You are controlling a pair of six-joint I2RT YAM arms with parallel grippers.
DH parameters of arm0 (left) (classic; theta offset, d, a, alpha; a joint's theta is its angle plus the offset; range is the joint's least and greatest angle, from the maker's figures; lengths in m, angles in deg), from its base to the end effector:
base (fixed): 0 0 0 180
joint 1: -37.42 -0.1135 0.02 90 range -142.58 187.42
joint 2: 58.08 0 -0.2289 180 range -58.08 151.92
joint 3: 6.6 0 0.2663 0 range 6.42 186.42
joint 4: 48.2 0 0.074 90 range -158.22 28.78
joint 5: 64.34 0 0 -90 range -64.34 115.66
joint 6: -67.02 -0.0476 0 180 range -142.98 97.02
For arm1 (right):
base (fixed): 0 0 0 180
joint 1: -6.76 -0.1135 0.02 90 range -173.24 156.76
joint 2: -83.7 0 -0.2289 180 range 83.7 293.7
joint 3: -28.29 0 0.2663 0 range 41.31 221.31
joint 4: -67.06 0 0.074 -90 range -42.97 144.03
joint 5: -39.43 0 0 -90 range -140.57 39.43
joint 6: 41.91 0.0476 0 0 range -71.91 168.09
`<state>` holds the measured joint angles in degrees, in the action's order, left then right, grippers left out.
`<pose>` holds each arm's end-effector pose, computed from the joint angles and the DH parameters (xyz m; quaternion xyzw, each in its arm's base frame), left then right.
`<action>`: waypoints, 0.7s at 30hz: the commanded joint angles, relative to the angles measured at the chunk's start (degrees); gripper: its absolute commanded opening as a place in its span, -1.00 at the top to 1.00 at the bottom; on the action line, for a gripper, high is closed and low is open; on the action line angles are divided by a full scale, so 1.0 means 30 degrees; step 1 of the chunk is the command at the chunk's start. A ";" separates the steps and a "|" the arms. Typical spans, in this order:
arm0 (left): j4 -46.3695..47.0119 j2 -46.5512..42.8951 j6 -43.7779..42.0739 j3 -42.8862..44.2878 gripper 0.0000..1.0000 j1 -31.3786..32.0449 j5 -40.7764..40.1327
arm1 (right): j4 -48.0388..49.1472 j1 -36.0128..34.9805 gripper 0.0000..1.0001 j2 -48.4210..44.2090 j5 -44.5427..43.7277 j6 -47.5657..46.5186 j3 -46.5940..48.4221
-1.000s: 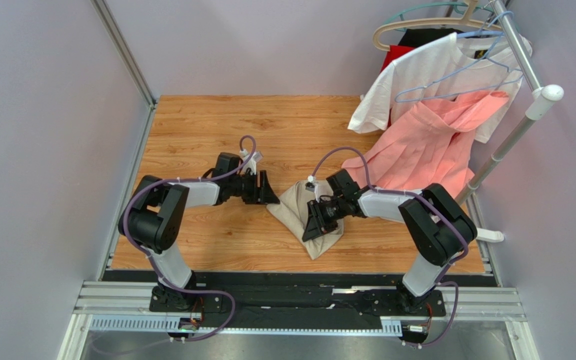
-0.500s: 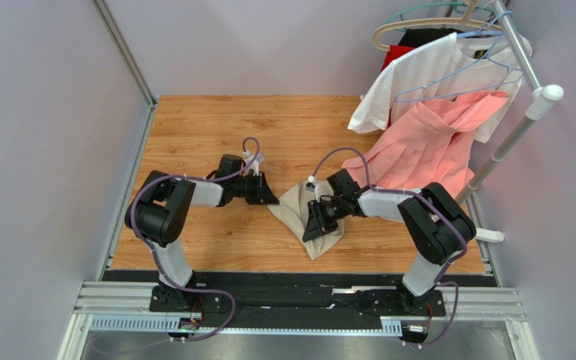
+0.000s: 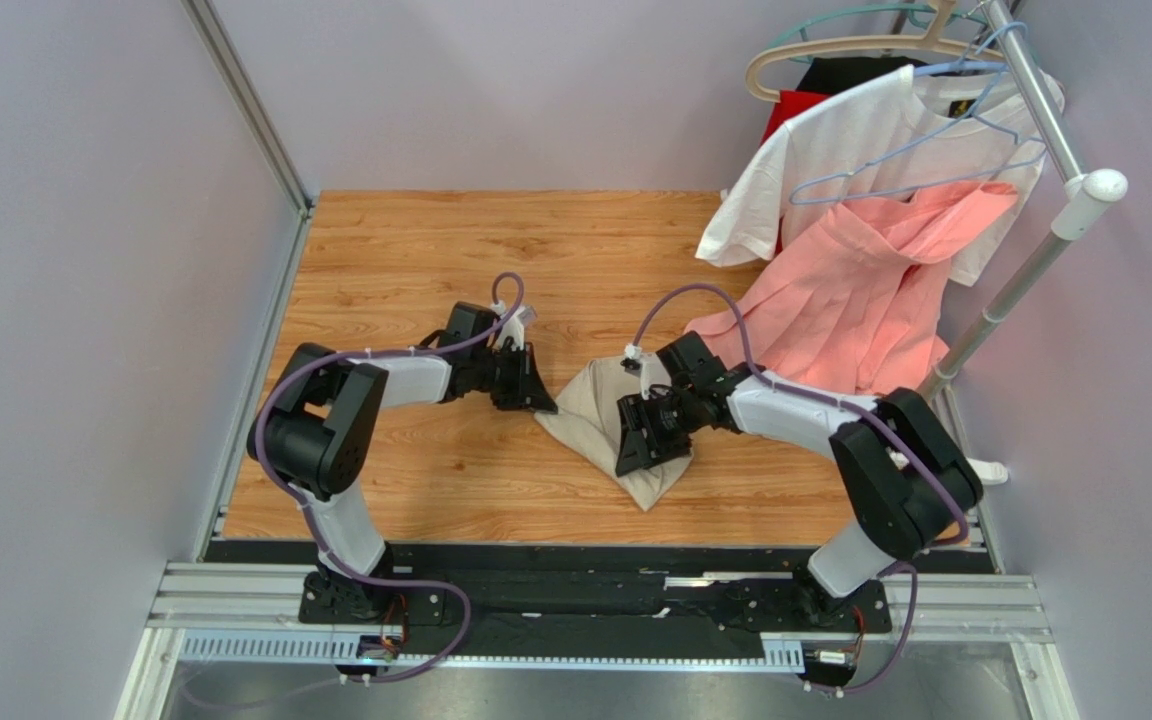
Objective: Fold the napkin, place the utensils inside, and roll it up
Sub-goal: Roll the napkin with the utensil
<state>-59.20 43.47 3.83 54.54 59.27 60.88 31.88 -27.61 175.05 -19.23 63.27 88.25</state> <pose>0.3044 -0.1517 0.0769 0.0609 0.9031 -0.3899 0.1693 0.2322 0.1888 0.0984 -0.2112 0.9204 0.3221 0.0667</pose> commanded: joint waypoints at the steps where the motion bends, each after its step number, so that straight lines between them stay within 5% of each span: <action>1: -0.1905 -0.0806 -0.0528 0.0338 1.00 -0.0104 -0.1048 | -0.1758 -0.0757 -0.11 -0.2234 -0.4025 -0.0343 -0.0615; 12: -0.2637 -0.1040 -0.0908 0.0571 1.00 -0.0104 -0.0755 | -0.0352 -0.4303 -0.22 -0.3877 -0.8973 -0.1690 -0.0880; 21: -0.2812 -0.1011 -0.1055 0.0601 1.00 -0.0104 -0.0637 | -0.0057 -0.4745 -0.25 -0.2444 -0.9187 -0.2218 -0.0266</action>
<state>-65.34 41.88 2.41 55.20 59.14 59.44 29.76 -41.93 165.65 -45.20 58.50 85.37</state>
